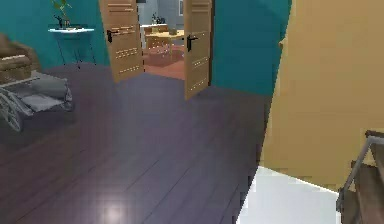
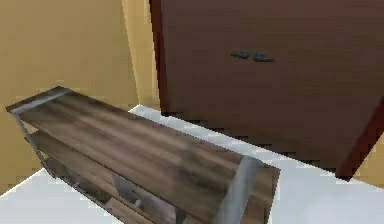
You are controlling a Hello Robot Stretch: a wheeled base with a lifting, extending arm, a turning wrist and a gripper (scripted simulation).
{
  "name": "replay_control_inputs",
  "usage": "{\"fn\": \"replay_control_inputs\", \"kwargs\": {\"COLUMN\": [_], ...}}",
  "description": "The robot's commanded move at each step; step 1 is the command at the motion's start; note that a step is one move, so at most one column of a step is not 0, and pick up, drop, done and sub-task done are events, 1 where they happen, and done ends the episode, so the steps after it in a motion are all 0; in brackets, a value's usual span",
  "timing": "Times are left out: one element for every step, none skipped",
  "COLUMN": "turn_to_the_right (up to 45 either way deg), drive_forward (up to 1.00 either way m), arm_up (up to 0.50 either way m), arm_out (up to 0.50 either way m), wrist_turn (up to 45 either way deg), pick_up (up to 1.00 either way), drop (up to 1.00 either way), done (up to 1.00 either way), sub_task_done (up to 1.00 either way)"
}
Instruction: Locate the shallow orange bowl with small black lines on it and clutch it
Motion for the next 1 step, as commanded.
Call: {"fn": "replay_control_inputs", "kwargs": {"turn_to_the_right": [-21.0], "drive_forward": [0.0], "arm_up": [0.0], "arm_out": [0.0], "wrist_turn": [0.0], "pick_up": [0.0], "drop": [0.0], "done": [0.0], "sub_task_done": [0.0]}}
